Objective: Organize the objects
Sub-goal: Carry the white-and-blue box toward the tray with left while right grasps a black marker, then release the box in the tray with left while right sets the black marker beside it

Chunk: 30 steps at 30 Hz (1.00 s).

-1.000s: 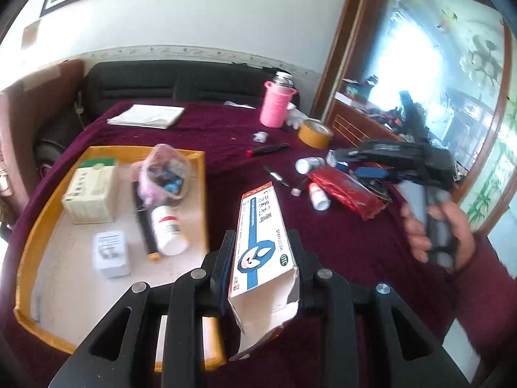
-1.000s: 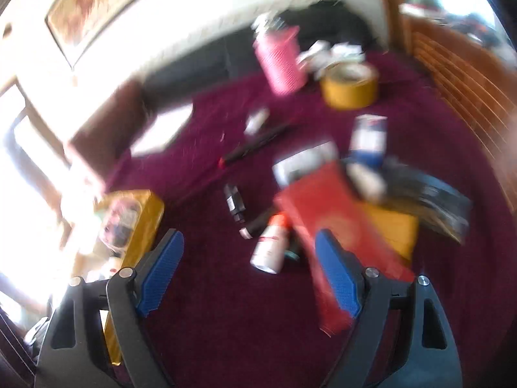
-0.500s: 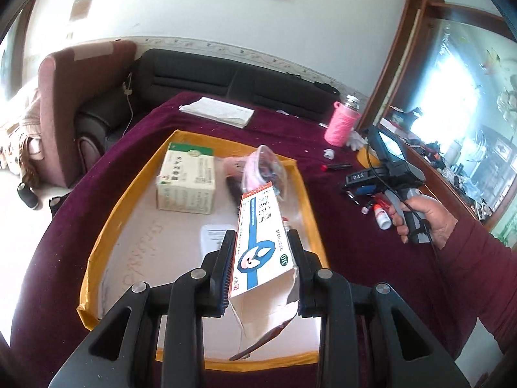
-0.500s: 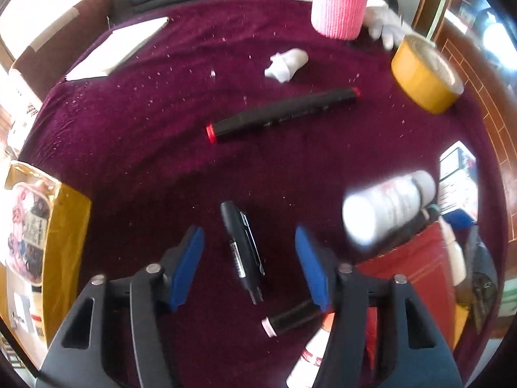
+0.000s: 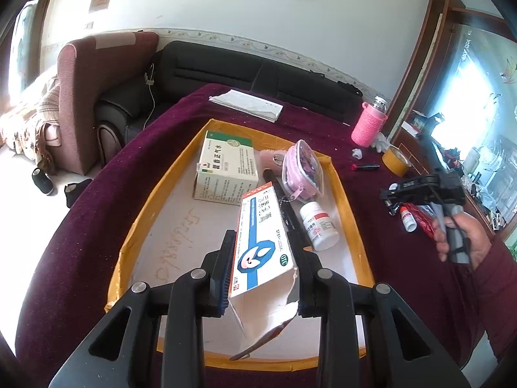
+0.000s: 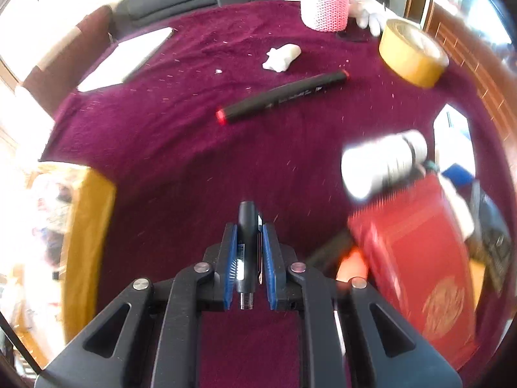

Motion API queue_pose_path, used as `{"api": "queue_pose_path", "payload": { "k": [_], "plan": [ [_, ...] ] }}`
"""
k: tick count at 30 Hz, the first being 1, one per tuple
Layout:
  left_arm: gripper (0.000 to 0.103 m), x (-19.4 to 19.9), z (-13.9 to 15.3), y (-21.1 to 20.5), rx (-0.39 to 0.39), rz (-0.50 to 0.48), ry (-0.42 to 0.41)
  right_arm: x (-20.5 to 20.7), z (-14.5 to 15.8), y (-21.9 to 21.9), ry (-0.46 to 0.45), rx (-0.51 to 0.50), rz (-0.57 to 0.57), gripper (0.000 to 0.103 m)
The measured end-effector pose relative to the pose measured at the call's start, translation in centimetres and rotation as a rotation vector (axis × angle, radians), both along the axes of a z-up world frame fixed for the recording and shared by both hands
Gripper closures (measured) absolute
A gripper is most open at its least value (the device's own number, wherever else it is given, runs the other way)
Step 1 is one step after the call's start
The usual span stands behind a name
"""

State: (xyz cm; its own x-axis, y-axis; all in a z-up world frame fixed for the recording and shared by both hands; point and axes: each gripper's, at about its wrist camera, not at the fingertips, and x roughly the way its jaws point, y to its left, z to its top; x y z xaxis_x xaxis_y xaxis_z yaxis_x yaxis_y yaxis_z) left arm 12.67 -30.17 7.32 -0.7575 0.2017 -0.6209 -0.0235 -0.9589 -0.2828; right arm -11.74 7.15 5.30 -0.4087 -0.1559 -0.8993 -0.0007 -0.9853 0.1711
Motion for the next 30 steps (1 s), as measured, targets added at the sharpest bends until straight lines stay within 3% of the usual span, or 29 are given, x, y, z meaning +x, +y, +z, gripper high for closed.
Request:
{"api": "queue_pose_path", "payload": {
  "k": [7,13,18,24,28,30],
  "plan": [
    [0.077,-1.1,-0.3,-1.2,-0.075,0.039,-0.034,5.0,4.1,-3.5,0.039,-0.215,0.122,0.09],
    [0.077,-4.7,-1.9,-2.7,-0.13,0.076,-0.13,7.6,5.3,-11.1,0.016,-0.285,0.27,0.09],
    [0.077,-6.4,-3.1,-3.8,-0.109,0.099,-0.196,7.8,3.8,-17.8,-0.023,-0.28,0.355,0.09],
    [0.074,-5.9,-3.0,-4.1,-0.071,0.106,-0.165,6.8,1.2,-23.7,-0.043,-0.207,0.38,0.09],
    [0.065,-5.0,-2.5,-4.7,-0.052,0.121,-0.146,6.2,0.4,-25.1,-0.031,-0.154,0.371,0.089],
    [0.053,-4.4,-2.2,-5.1,-0.006,0.117,-0.136,6.0,0.1,-25.6,-0.021,-0.124,0.373,0.089]
  ]
}}
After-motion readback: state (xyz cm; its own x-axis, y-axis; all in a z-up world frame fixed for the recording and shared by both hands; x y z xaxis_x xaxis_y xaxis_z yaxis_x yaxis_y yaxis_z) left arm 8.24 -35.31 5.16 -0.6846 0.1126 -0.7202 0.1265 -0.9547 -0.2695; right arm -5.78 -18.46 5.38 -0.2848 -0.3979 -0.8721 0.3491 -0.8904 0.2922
